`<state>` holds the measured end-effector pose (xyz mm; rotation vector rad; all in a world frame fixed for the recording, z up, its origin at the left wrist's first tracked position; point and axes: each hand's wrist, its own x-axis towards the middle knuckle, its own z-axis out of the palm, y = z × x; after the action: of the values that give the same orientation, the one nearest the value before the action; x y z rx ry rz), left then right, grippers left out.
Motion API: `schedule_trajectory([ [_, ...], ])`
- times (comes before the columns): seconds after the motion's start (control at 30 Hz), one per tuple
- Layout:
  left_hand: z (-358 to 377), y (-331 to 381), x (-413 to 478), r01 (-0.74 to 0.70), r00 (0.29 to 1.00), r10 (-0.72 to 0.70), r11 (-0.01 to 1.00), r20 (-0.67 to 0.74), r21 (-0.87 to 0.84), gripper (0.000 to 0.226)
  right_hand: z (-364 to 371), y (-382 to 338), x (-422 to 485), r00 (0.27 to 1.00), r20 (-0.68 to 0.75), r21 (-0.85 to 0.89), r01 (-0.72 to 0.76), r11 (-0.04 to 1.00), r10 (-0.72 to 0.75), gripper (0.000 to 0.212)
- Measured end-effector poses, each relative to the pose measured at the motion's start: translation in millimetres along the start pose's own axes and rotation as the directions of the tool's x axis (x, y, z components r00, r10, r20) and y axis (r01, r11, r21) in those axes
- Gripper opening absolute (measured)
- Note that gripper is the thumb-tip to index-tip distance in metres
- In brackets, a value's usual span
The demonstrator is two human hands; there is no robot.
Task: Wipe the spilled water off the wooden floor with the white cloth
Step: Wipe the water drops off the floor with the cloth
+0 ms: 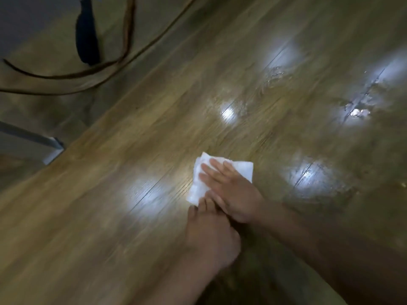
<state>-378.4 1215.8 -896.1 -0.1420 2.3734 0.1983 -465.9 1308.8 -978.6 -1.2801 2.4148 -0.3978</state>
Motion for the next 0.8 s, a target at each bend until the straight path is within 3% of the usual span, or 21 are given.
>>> schedule_trajectory([
  [0.07,-2.9,-16.5,-13.0,-0.121,0.972,0.107,0.991,-0.207,-0.058,0.050,13.2,1.5,-25.0,0.999,0.008,-0.081,0.043,0.996,-0.042,0.056],
  [0.13,-1.6,-28.1,3.2,-0.244,0.884,0.194,0.968,-0.425,-0.066,0.058,14.5,5.9,-24.9,0.998,-0.009,-0.149,0.064,0.987,-0.066,0.057],
  [0.17,-2.1,-29.3,20.8,-0.321,0.857,0.260,0.945,-0.444,-0.067,0.063,14.2,8.8,-20.0,0.996,-0.022,-0.177,0.081,0.981,-0.086,0.060],
  [0.23,-5.4,-26.0,63.2,-0.437,0.856,0.386,0.895,-0.345,-0.084,0.070,9.8,14.5,-8.8,0.995,-0.030,-0.189,0.084,0.978,-0.091,0.068],
  [0.33,-22.8,-20.7,125.7,-0.498,0.814,0.470,0.867,-0.341,0.004,0.073,-6.5,44.4,17.7,0.998,-0.051,-0.106,0.024,0.994,-0.030,0.078],
  [0.5,-83.1,-23.6,209.2,-0.469,0.756,0.499,0.864,-0.424,0.180,0.078,-44.8,112.9,89.0,0.996,0.030,-0.163,-0.077,0.984,0.083,0.093],
  [0.6,-128.6,-26.0,261.3,-0.459,0.739,0.524,0.852,-0.424,0.252,0.074,-71.6,146.1,127.8,0.982,-0.043,-0.091,-0.186,0.978,0.183,0.104],
  [0.73,-166.9,-26.7,304.4,-0.424,0.717,0.521,0.853,-0.464,0.304,0.070,-96.2,171.7,160.0,0.976,-0.105,-0.125,-0.202,0.971,0.190,0.093],
  [0.8,-166.2,-26.5,305.3,-0.386,0.736,0.466,0.885,-0.491,0.262,0.069,-98.3,169.2,161.9,0.984,-0.073,-0.231,-0.177,0.957,0.165,0.084],
])
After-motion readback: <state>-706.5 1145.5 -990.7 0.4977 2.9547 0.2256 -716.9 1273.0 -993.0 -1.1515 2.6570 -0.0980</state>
